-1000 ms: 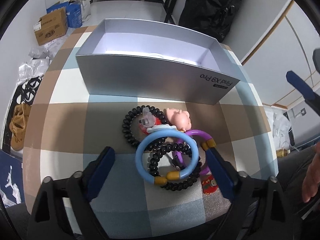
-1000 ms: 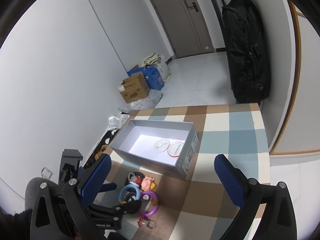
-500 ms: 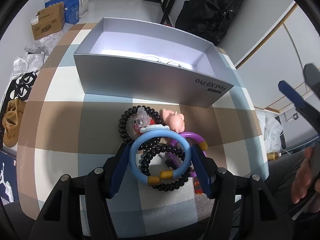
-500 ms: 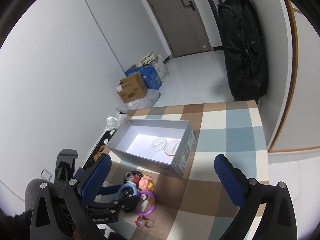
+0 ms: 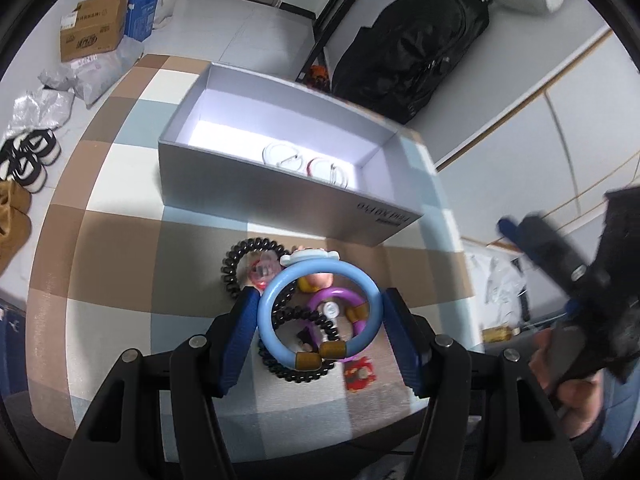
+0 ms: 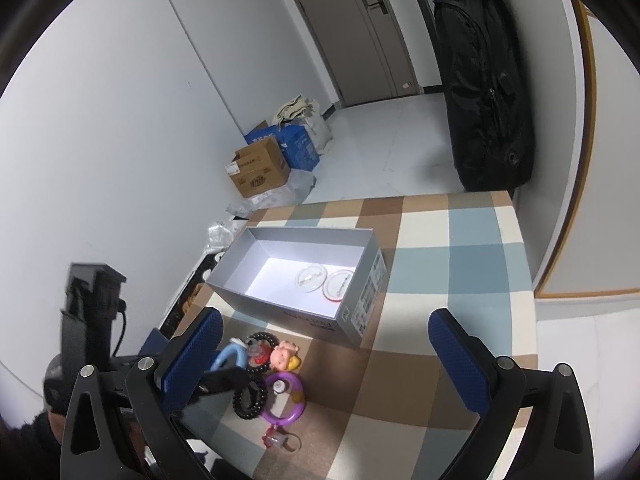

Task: Organize jewelry
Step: 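Move the left gripper to the light-blue ring bracelet and grasp it, then grasp a black bead bracelet with the right gripper while the left gripper holds the blue ring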

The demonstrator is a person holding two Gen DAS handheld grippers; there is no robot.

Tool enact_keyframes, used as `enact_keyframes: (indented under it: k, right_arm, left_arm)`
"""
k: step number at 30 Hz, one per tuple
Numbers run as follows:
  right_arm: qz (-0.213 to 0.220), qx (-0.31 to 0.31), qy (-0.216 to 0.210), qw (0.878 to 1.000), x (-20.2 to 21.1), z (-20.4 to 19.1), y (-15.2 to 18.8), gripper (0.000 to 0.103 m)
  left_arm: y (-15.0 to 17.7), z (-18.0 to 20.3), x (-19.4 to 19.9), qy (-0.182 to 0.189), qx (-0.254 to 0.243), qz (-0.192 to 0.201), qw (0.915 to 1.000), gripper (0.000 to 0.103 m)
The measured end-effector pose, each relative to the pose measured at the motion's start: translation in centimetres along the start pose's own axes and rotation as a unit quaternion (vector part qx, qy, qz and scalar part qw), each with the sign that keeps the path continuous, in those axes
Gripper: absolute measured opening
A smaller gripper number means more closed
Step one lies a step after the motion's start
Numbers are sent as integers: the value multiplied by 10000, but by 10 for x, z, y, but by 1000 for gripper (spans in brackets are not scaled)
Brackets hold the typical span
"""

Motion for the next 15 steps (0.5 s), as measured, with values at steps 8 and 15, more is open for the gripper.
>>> enact_keyframes:
  k: [8,15]
  right_arm:
    - [-331,320,-164,9988,-8,-17,17,103]
    - [-852,1163,-518,9882,-27,-62,52,98]
  left_arm:
    - [-22,-5,26,314,440,444,9975,57]
    - [-39,-19,44,294,621,819,9943,57]
Point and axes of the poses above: each gripper's, at about its wrist camera, not at the fingertips, and x roughly against the way its jaws point, z to its right, y to its underside, the point moved 7 cm from there along -x, roughly the way its jaws point, and after that the axes turned 6 degrees about z, right-handed, at the moved point
